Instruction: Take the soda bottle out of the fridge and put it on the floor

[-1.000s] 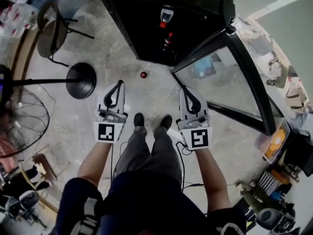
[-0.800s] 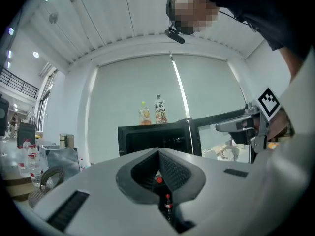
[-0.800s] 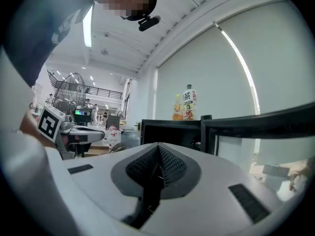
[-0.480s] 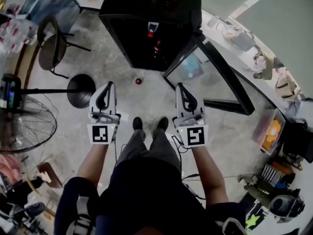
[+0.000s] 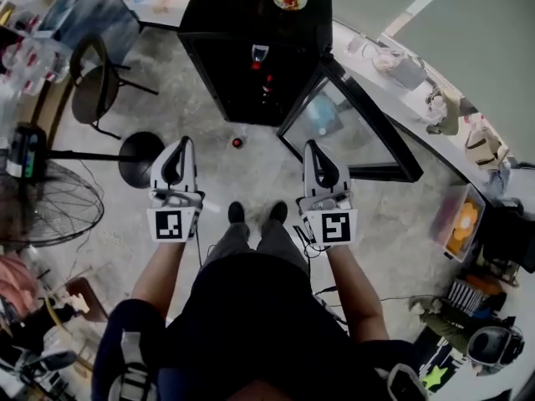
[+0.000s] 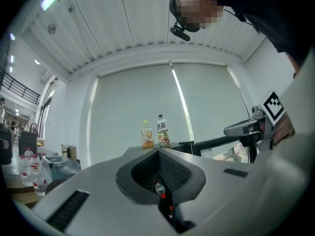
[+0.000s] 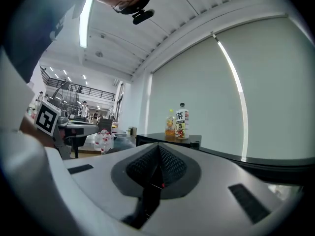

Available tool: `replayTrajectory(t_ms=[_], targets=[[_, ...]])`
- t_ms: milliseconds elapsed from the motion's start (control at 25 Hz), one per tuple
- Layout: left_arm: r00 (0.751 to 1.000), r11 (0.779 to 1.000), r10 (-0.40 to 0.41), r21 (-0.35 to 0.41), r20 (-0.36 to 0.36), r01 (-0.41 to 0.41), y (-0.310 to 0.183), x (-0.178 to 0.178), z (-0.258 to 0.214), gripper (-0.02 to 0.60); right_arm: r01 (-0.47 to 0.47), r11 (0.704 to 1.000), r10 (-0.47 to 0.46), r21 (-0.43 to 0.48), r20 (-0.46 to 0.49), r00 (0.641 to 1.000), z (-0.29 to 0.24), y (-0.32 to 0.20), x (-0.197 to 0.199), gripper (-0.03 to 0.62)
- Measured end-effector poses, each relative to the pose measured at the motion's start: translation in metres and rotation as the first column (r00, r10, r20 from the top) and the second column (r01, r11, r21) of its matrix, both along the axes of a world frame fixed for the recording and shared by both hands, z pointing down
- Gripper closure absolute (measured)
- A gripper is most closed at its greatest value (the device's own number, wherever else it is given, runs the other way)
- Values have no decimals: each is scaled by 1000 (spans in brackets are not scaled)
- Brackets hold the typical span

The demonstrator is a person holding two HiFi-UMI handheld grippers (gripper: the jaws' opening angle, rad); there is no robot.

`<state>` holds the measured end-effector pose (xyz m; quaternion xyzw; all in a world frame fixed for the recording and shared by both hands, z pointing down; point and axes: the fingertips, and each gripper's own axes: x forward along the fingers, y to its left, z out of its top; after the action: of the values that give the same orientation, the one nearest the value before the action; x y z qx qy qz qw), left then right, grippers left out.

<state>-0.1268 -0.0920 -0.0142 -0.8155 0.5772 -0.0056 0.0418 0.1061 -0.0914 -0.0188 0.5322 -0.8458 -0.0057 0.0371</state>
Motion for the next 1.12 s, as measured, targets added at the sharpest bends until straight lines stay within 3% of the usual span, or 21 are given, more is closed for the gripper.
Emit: replayTrajectory(t_ms=[1120], targets=[[1000, 998, -12, 61, -2, 12, 27, 9, -37, 558, 1, 999, 1, 44, -43, 999, -34, 12, 1, 576]])
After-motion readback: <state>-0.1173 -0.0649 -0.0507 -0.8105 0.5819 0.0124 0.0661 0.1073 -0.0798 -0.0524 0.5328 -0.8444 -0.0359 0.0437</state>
